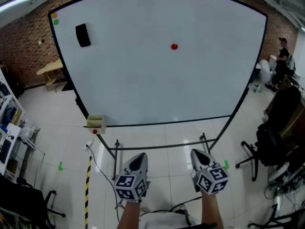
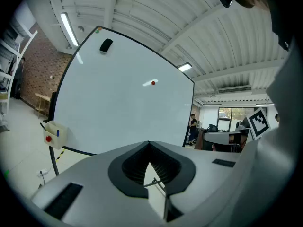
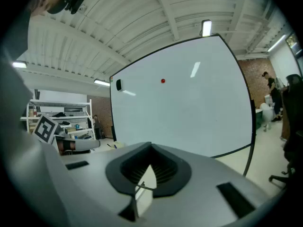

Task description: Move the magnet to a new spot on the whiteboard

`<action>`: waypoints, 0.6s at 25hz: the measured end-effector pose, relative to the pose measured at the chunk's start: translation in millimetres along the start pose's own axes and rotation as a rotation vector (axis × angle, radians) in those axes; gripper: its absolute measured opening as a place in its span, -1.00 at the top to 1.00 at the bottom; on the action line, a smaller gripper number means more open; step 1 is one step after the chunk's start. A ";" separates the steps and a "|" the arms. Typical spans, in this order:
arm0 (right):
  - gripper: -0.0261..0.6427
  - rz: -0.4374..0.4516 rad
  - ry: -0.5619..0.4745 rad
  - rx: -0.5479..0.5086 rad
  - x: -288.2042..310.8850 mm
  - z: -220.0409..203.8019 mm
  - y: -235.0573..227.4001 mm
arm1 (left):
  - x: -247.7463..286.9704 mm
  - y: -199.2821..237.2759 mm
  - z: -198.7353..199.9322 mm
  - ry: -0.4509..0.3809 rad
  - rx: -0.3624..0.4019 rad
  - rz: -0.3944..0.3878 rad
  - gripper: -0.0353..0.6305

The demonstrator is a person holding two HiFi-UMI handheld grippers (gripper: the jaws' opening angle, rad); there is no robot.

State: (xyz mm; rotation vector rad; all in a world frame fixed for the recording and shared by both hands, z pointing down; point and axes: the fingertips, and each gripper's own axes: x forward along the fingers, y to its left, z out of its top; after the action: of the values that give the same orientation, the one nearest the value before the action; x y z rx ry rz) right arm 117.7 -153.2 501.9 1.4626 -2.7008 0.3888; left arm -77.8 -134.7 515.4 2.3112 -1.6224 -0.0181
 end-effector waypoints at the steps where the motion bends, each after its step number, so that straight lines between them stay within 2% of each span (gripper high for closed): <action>1: 0.89 -0.001 0.000 0.000 0.9 0.0 1.6 | -0.4 1.4 0.2 0.001 0.000 -0.003 0.89; 6: 0.89 -0.013 -0.002 0.006 7.7 -0.2 9.1 | 0.9 11.6 2.1 0.009 0.017 -0.006 0.89; 15: 0.89 -0.071 -0.004 0.019 22.0 -8.9 28.2 | 17.9 40.3 23.9 0.016 0.115 -0.022 0.87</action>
State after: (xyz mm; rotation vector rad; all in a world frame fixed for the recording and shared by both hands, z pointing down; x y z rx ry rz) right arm 81.4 -154.4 508.4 1.5603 -2.6471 0.4087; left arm -112.8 -169.4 506.3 2.4077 -1.6299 0.0910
